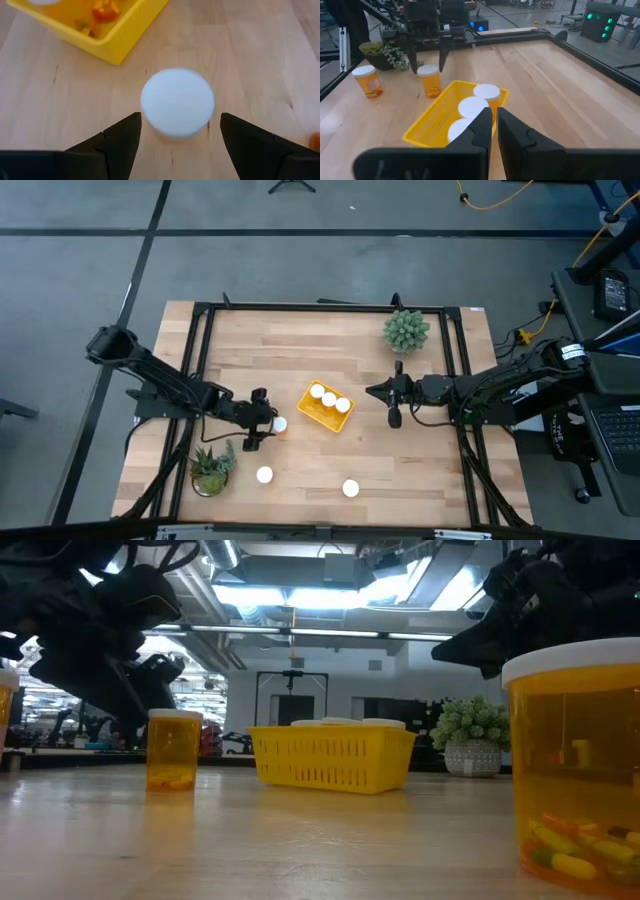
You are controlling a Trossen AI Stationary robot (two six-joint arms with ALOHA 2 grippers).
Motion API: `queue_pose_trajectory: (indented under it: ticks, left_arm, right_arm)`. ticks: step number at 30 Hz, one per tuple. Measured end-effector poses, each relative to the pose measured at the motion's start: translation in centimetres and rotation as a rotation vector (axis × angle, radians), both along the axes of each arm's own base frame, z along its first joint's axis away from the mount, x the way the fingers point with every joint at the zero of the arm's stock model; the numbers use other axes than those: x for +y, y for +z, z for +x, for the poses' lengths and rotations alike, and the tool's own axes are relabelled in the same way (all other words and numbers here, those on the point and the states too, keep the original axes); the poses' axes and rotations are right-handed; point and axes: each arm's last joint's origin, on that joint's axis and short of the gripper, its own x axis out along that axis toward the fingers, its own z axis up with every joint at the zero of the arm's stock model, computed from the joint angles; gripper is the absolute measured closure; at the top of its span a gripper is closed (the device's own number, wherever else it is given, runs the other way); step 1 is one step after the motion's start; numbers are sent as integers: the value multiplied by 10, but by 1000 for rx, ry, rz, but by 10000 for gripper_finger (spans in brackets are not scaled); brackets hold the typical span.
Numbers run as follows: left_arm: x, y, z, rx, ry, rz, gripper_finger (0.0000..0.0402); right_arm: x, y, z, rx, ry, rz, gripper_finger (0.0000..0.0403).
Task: Pick and place pill bottles into a basket
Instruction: Put the top orange pill bottle into the yellow bin
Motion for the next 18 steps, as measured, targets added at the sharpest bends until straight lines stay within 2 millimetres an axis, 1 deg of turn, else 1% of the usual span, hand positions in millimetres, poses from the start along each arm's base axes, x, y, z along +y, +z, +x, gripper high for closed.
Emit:
queue_pose_trajectory:
  ticks: [11, 18]
  left_arm:
    - [-3, -9, 10, -20, 2, -7, 135]
    - [-4, -12, 13, -44, 7, 26, 135]
  right_arm:
    - [0, -1, 0, 12, 0, -4, 371]
    - [0, -2, 0, 23, 0, -5, 371]
